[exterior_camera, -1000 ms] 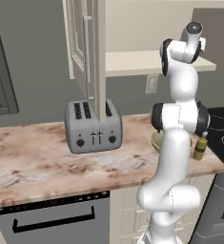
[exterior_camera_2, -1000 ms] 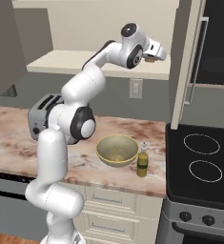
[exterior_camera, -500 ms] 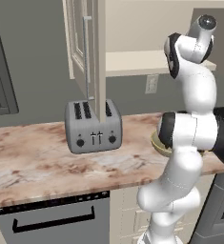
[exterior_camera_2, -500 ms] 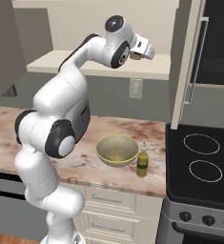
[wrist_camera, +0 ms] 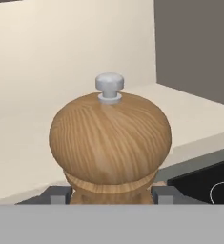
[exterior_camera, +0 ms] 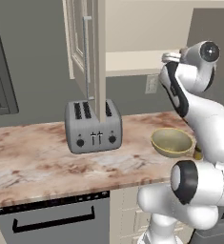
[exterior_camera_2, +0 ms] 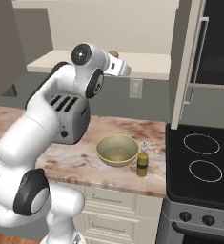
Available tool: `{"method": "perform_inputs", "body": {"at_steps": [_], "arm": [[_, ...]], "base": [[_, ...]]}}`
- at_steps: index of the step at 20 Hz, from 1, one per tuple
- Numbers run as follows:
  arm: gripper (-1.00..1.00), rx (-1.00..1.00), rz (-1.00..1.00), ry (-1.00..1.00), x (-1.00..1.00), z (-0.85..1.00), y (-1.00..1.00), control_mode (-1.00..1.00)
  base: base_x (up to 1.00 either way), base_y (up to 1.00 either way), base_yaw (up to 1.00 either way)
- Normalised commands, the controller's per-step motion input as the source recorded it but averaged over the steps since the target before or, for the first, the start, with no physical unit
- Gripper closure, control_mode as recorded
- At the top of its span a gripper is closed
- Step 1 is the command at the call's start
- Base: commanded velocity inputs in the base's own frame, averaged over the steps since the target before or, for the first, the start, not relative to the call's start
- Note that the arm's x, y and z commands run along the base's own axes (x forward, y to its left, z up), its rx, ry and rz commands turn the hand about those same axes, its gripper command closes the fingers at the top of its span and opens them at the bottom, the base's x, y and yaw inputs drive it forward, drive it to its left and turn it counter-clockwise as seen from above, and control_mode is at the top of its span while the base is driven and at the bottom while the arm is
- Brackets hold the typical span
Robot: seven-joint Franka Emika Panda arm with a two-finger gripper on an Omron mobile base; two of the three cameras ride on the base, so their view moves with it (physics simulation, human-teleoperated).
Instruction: Retrieve the bottle and the shaker from the cabinet and place them next to the mixing bowl on the counter. Then add garlic from the fridge to the mixing bowl.
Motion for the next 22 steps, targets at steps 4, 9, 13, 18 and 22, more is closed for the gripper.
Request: {"method": "perform_inputs", "body": {"at_steps": [4, 9, 13, 18, 22], "arm": [[1.0, -0.01, 0.02, -0.05, -1.0, 0.3, 0.59, -1.0], [1.0, 0.0, 0.01, 0.0, -1.0, 0.58, 0.48, -1.0], [1.0, 0.0, 0.03, -0.01, -0.98, 0.45, 0.43, -1.0], [1.0, 0.0, 0.0, 0.0, -0.73, -0.01, 0.46, -1.0], [1.0, 0.01, 0.0, 0.07, -0.59, -0.29, 0.43, -1.0]], "base": [[0.0, 0.0, 0.0], [0.0, 0.0, 0.0], [0.0, 0.0, 0.0], [0.0, 0.0, 0.0], [0.0, 0.0, 0.0]]}}
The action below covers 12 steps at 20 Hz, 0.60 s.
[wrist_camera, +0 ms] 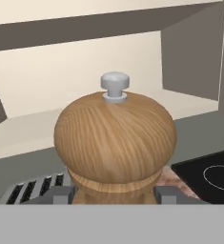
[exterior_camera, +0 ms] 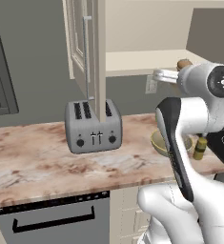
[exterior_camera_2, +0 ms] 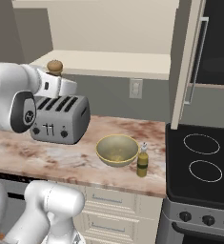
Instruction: Retrieve the bottle and the shaker from the cabinet and place them next to the mixing bowl on the counter. Then add garlic from the fridge to the mixing bowl.
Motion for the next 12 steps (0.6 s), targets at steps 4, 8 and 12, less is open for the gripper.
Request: {"method": "perform_inputs", "body": {"at_steps": [4, 8, 12], "arm": [[1.0, 0.0, 0.0, 0.13, -0.4, -0.64, 0.28, -1.0], [1.0, 0.0, -0.02, 0.17, -0.02, -0.73, 0.06, -1.0], [1.0, 0.0, -0.11, 0.1, 0.2, -0.59, 0.0, -1.0]], "base": [[0.0, 0.0, 0.0], [0.0, 0.0, 0.0], [0.0, 0.0, 0.0]]}}
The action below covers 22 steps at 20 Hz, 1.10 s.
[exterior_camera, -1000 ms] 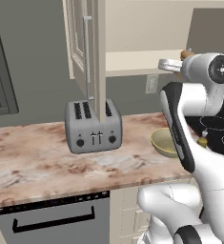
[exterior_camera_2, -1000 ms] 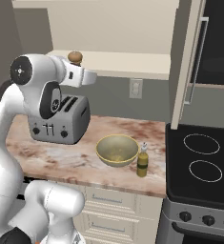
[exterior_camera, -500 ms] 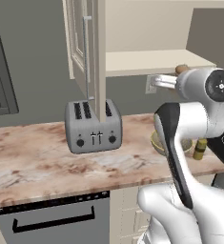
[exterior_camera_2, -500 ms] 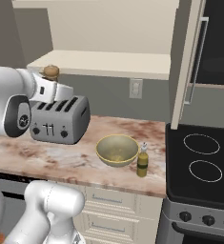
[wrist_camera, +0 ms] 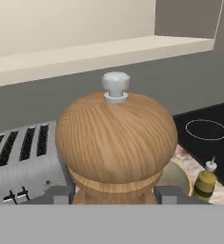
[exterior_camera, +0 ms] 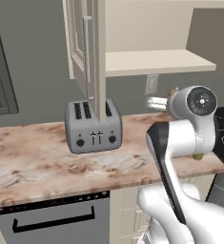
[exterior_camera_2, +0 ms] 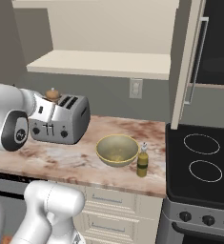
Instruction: Retrieve the bottle and the shaker from the cabinet and place them next to the mixing bowl on the counter. Then add garlic from the fridge to the mixing bowl.
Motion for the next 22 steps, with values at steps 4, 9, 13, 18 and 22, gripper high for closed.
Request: {"method": "perform_inputs", "body": {"at_steps": [4, 9, 13, 18, 22], "arm": [[1.0, -0.02, -0.2, 0.0, 0.37, -0.15, 0.0, -1.0], [1.0, 0.0, -0.2, 0.0, 0.34, 0.0, 0.0, -1.0], [1.0, 0.0, -0.03, 0.0, 0.05, -0.26, -0.02, -1.0], [1.0, 0.05, 0.0, 0.08, 0.0, -0.71, -0.01, -1.0], [1.0, 0.06, 0.0, 0.12, 0.02, -0.83, 0.0, -1.0]], "base": [[0.0, 0.0, 0.0], [0.0, 0.0, 0.0], [0.0, 0.0, 0.0], [0.0, 0.0, 0.0], [0.0, 0.0, 0.0]]}}
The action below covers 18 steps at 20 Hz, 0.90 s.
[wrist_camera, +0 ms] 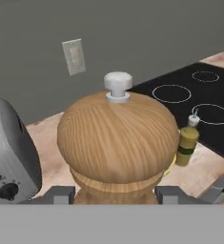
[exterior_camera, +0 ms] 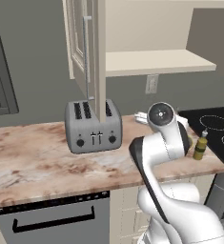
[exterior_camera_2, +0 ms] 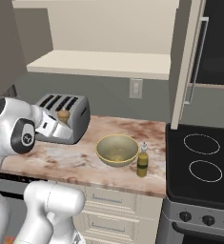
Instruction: Retrieve the bottle and the shaker from the cabinet and place them next to the mixing bowl on the counter. Then add garlic from the fridge to the mixing bowl.
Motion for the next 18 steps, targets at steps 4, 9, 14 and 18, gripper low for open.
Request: {"method": "perform_inputs", "body": {"at_steps": [4, 9, 14, 18], "arm": [[1.0, 0.03, 0.0, 0.08, 0.08, -0.84, 0.0, -1.0], [1.0, 0.0, -0.01, 0.02, 0.19, -0.76, 0.0, -1.0], [1.0, -0.01, -0.13, 0.0, 0.38, -0.32, 0.0, -1.0], [1.0, -0.02, -0.17, 0.0, 0.47, -0.22, 0.0, -1.0]], "base": [[0.0, 0.0, 0.0], [0.0, 0.0, 0.0], [0.0, 0.0, 0.0], [0.0, 0.0, 0.0]]}}
